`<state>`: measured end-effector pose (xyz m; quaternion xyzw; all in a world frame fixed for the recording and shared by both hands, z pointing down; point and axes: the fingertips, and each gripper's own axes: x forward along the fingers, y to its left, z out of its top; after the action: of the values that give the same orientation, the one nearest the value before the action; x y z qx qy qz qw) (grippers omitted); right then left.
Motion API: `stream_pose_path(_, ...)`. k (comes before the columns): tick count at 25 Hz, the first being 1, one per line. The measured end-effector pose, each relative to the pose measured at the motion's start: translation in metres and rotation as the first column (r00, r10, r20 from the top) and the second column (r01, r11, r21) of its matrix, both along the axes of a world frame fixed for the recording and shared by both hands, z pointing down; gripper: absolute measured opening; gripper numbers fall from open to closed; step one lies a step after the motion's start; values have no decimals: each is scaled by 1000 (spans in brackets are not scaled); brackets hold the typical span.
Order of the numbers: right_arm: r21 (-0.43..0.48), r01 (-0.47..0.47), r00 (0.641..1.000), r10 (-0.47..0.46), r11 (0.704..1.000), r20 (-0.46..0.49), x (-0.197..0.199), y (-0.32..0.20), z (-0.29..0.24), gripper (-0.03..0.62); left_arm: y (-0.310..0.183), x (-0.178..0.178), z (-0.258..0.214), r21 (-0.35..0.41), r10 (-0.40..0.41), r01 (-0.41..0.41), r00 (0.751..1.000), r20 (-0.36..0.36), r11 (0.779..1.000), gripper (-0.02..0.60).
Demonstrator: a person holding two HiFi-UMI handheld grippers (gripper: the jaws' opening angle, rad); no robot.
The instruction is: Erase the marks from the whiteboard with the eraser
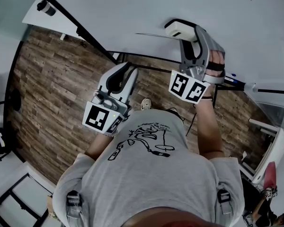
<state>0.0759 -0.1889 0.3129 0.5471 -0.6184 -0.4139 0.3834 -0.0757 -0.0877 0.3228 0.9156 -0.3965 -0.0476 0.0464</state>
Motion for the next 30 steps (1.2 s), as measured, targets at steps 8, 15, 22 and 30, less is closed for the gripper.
stream_pose_path(8, 30, 8, 999, -7, 1000, -37, -2, -1, 5, 259, -14, 0, 1, -1, 5, -5, 1000, -1, 1000, 81)
stream_pose_path(15, 16, 5, 996, -4, 1000, -91, -7, -3, 20, 259, -21, 0, 3, -6, 3, -3, 1000, -4, 1000, 83)
stream_pose_path(22, 65, -8, 995, 14, 998, -94, -8, -4, 23, 255, -20, -2, 4, -9, -7, 7, 1000, -1, 1000, 83)
stream_pose_path(30, 105, -6, 996, 16, 994, -90, -11, -2, 25, 249, -19, -4, 4, -11, -12, 12, 1000, 0, 1000, 81)
